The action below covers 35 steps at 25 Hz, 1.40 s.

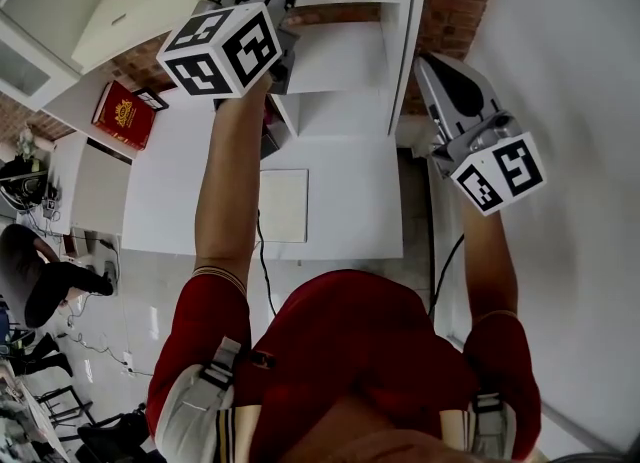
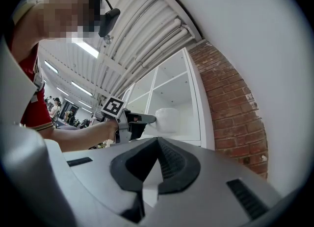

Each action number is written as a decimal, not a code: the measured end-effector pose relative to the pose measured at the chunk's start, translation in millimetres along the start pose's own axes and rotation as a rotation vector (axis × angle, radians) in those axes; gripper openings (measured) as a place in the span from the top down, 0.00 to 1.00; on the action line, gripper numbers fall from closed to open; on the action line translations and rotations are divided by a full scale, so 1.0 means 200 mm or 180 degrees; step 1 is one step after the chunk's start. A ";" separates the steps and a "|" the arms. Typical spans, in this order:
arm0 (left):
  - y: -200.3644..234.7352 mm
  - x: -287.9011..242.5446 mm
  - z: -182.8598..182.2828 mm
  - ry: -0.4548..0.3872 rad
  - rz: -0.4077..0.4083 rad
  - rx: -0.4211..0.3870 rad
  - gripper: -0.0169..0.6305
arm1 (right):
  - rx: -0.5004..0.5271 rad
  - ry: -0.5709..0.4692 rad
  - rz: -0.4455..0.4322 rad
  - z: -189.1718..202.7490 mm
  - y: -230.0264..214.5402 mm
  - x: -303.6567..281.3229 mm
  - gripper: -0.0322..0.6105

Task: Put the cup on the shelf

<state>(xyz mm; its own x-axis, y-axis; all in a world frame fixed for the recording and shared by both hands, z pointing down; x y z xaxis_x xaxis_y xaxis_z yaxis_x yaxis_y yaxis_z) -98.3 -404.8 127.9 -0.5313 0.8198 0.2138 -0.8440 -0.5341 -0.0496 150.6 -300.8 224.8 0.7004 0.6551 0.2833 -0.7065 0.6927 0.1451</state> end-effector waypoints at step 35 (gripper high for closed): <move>0.01 -0.20 0.06 0.0185 -0.0117 0.0020 0.90 | -0.0106 0.0021 0.0124 0.07 -0.09 0.09 0.95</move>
<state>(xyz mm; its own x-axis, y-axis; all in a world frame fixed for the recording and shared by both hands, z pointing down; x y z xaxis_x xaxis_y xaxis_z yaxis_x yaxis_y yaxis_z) -77.5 -441.2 130.6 -0.5034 0.8494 0.1581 -0.8627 -0.5045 -0.0364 173.8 -305.5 240.0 0.6731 0.6837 0.2819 -0.7296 0.6762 0.1023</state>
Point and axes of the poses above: the fingertips, and each gripper's own axes: x backward along the fingers, y to its left, z out of its underside, the point moved 9 cm from there along x, backward along the fingers, and after that the axes turned 3 degrees about -z, right-handed, at the moved point
